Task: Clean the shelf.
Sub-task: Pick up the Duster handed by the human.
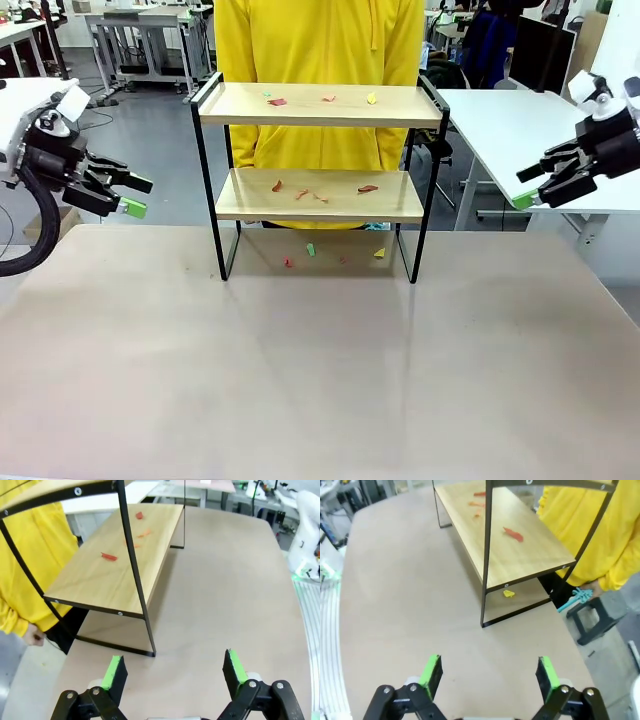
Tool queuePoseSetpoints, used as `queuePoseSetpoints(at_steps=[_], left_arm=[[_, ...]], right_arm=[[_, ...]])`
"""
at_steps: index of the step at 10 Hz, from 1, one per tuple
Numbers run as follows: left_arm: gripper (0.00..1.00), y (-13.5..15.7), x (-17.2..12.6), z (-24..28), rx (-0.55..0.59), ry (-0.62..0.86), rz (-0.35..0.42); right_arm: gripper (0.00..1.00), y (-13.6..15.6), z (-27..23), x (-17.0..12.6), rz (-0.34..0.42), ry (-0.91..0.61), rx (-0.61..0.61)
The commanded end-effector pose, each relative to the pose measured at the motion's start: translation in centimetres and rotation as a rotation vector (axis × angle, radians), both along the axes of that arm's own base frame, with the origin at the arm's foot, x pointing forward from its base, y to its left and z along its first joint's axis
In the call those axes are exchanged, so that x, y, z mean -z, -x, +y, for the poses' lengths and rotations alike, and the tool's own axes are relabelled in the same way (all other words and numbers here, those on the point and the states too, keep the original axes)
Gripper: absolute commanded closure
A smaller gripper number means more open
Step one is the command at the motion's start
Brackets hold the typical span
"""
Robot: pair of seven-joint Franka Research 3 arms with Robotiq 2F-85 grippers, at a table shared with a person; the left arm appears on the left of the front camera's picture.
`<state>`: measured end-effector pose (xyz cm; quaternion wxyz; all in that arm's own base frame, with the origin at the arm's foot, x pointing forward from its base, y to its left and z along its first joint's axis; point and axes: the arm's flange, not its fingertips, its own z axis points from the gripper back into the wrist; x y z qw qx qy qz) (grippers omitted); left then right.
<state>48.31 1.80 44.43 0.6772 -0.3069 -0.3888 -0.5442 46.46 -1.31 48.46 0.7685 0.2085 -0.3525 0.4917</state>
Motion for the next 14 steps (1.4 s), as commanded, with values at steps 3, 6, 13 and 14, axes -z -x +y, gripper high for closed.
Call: queuePoseSetpoints(at_steps=[3,6,13,14], left_arm=[[0.00,1.2,-1.8,-0.1,0.007,-0.028,-0.032],[0.00,-3.9,-1.5,1.4,-0.019,0.012,0.029],[0.00,-14.2,8.6,9.0,0.164,0.335,-0.100],[0.00,-14.2,9.6,9.6,0.178,0.402,-0.150]], right_arm=[[0.00,1.1,0.1,-1.2,-0.004,0.000,0.013],[0.00,-2.5,-1.2,-1.5,0.043,0.007,-0.006],[0.00,-17.6,-10.8,7.7,-0.148,-0.366,-0.363],[0.00,-17.2,-10.9,8.9,-0.142,-0.444,-0.371]])
